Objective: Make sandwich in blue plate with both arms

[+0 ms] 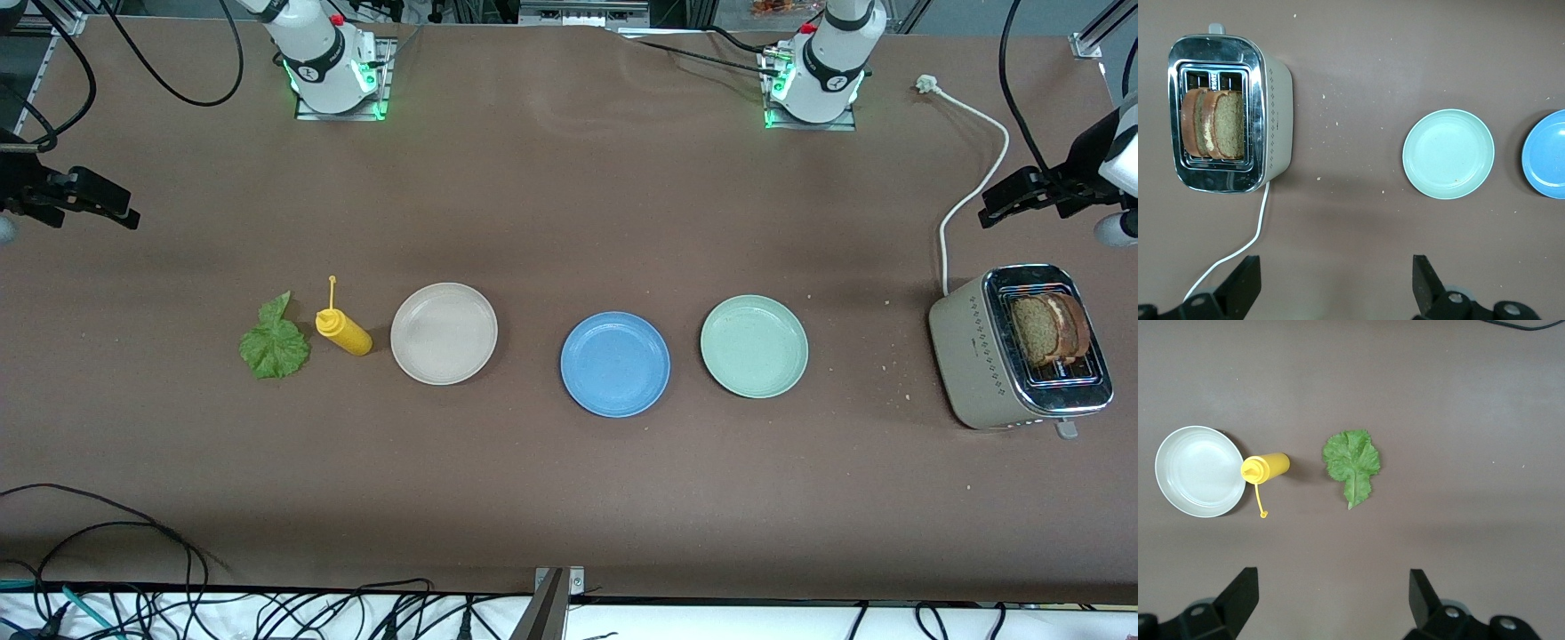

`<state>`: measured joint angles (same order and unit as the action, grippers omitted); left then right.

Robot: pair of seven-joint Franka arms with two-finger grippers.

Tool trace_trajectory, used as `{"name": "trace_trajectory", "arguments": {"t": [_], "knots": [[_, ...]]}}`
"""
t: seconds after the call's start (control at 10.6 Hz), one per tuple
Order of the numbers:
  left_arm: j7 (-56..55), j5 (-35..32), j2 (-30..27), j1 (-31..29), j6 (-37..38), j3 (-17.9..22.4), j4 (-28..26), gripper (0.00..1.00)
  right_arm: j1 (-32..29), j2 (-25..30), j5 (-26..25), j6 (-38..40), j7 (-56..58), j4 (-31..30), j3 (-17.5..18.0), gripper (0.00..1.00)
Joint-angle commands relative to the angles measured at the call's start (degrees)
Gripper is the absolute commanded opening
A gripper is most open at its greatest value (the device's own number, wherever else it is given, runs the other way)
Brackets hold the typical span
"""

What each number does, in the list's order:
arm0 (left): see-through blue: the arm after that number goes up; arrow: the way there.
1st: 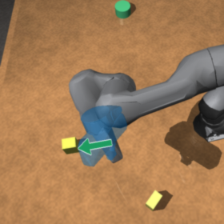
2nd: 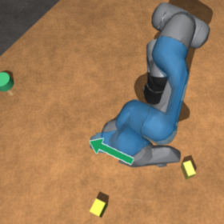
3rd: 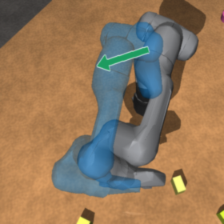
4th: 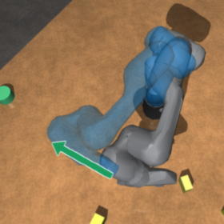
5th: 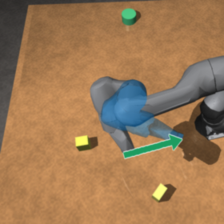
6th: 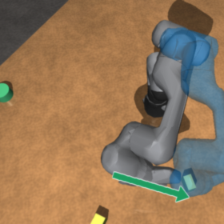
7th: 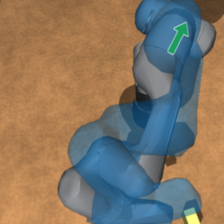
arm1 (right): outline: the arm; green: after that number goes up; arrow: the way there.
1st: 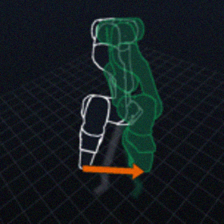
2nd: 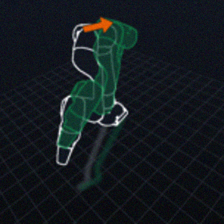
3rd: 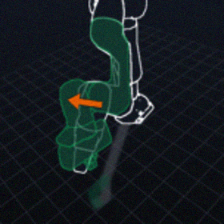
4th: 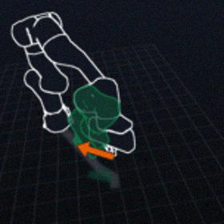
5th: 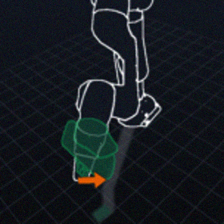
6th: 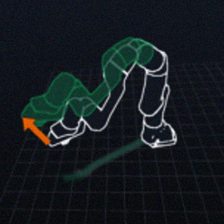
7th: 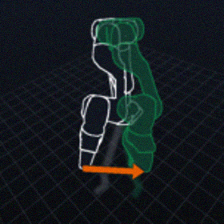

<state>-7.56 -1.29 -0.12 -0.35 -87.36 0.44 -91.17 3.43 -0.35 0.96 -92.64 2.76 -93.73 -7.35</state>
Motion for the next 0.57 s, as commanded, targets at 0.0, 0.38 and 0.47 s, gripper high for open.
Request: {"name": "trace_trajectory", "arguments": {"t": [0.0, 0.38, 0.47], "knots": [[0.62, 1.47, -0.23, 0.09, 1.05, 0.17, 0.65, 1.0, 0.18, -0.18, 0.89, 1.23, 0.31, 1.35, -0.2, 1.0], [0.62, 1.03, -0.23, 0.09, 1.05, -0.26, 0.65, 1.0, 0.27, -0.18, 0.89, 1.32, 0.4, 1.35, -0.2, 1.0], [0.71, 0.94, -0.23, 0.17, 1.05, -0.27, 0.65, 1.0, 0.27, -0.18, 0.89, 1.32, 0.4, 1.35, -0.2, 1.0]]}}
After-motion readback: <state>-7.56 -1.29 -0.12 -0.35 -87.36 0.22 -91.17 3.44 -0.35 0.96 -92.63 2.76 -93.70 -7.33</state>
